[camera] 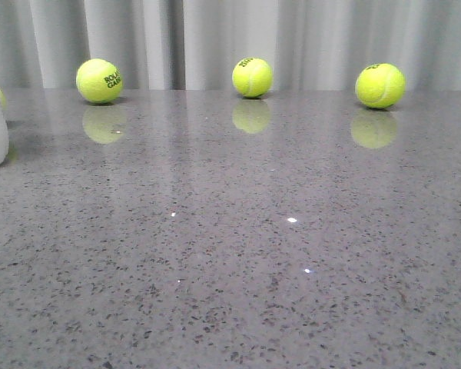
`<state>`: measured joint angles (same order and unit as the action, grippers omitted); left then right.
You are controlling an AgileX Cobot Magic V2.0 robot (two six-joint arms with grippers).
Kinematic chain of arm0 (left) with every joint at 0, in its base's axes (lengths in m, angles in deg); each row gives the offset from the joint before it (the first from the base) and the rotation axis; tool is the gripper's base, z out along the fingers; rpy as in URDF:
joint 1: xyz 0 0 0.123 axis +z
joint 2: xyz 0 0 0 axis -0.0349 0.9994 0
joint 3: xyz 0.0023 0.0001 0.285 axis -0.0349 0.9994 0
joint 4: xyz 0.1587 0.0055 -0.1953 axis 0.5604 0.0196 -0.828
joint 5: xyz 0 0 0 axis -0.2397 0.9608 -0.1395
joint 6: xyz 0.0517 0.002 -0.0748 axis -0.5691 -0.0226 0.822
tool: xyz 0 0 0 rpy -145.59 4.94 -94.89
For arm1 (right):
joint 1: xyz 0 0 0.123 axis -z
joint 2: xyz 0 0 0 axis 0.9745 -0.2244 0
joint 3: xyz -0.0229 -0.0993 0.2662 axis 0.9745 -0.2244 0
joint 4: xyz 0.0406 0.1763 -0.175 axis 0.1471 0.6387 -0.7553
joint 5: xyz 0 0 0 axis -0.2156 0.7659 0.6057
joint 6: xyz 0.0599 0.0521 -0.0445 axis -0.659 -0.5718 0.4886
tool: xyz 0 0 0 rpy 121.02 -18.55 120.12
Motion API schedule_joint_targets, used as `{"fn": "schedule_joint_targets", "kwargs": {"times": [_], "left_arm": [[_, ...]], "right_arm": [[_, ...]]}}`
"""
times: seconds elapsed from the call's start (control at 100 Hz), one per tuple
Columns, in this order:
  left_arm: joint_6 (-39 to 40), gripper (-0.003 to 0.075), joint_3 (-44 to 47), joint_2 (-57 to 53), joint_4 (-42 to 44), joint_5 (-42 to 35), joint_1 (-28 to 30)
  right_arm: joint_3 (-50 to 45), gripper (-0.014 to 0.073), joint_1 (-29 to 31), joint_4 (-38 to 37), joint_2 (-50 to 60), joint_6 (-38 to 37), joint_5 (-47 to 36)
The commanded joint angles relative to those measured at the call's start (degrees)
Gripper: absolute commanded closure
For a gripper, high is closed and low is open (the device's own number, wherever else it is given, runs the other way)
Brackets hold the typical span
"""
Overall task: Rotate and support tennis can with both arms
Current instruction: 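Rotate the can upright with the left gripper and set it down, then release the upright can and back the left gripper away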
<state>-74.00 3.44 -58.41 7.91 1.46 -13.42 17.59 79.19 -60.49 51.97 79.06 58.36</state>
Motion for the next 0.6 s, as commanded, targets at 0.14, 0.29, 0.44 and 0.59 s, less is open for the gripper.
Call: {"fn": "schedule_joint_targets", "kwargs": {"times": [0.14,0.29,0.44,0.59], "left_arm": [[0.4,0.0741,-1.7,0.5,-0.5,-4.8,0.0],[0.4,0.0741,-1.7,0.5,-0.5,-4.8,0.0],[0.4,0.0741,-1.7,0.5,-0.5,-4.8,0.0],[-0.3,0.0741,-1.7,0.5,1.1,-4.8,0.0]], "right_arm": [[1.4,0.0662,0.3,0.4,-0.6,0.0,-4.6],[1.4,0.0662,0.3,0.4,-0.6,0.0,-4.6],[1.4,0.0662,0.3,0.4,-0.6,0.0,-4.6],[1.4,0.0662,0.3,0.4,-0.6,0.0,-4.6]]}}
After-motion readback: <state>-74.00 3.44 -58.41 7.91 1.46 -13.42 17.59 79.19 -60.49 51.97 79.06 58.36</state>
